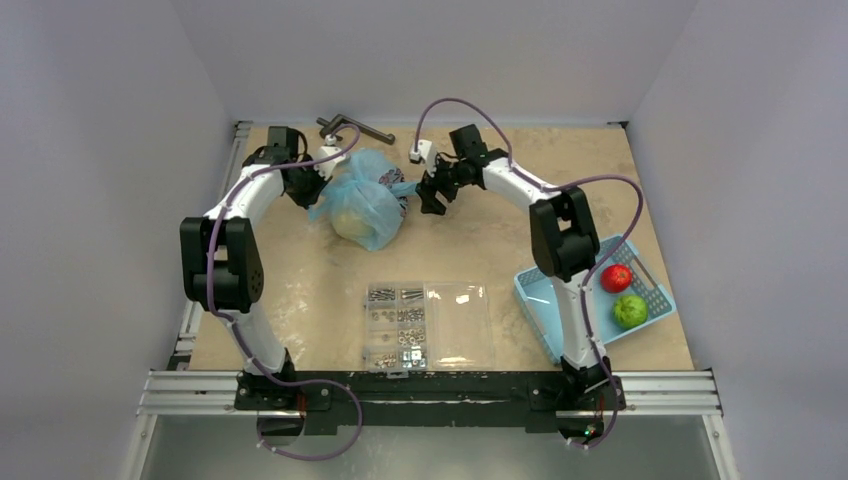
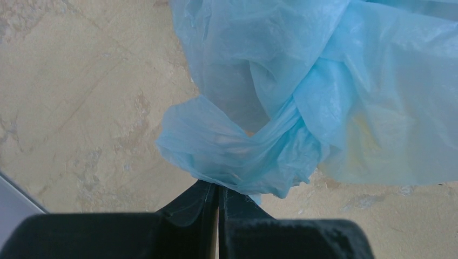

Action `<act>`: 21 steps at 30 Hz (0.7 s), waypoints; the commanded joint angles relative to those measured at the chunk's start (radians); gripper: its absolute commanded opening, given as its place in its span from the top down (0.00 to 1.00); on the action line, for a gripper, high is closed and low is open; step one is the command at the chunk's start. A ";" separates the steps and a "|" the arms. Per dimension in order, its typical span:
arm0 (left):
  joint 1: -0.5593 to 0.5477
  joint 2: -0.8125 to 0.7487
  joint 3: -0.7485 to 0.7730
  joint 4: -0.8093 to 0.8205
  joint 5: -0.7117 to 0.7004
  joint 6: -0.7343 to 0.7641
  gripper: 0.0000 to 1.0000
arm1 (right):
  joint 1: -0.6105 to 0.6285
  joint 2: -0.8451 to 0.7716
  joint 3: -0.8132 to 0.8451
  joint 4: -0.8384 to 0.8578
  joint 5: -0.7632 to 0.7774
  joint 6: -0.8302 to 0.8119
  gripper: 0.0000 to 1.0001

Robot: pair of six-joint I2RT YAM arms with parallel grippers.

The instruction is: Place the fake fruits into the plastic bag and tie a complex knot

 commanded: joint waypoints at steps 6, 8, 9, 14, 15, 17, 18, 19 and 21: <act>0.001 -0.005 0.038 0.021 0.037 -0.012 1.00 | 0.084 0.094 0.092 0.282 0.221 -0.002 0.24; 0.001 -0.005 0.038 0.021 0.039 -0.010 1.00 | 0.092 0.110 0.094 0.324 0.280 0.006 0.26; 0.001 -0.004 0.038 0.021 0.039 -0.010 1.00 | 0.096 0.118 0.096 0.343 0.317 0.011 0.27; 0.001 0.001 0.038 0.019 0.047 -0.005 1.00 | 0.110 0.148 0.131 0.365 0.492 0.042 0.17; 0.001 0.001 0.038 0.019 0.048 -0.004 1.00 | 0.110 0.146 0.131 0.358 0.509 0.045 0.15; 0.001 0.002 0.039 0.021 0.051 -0.004 1.00 | 0.110 0.130 0.105 0.360 0.526 0.040 0.03; 0.001 0.004 0.041 0.021 0.052 -0.006 1.00 | 0.109 0.122 0.092 0.356 0.535 0.031 0.01; 0.000 0.004 0.041 0.021 0.053 -0.008 1.00 | 0.109 0.110 0.076 0.360 0.522 0.025 0.01; 0.002 0.003 0.040 0.021 0.058 -0.011 1.00 | 0.107 0.079 0.027 0.381 0.461 0.003 0.01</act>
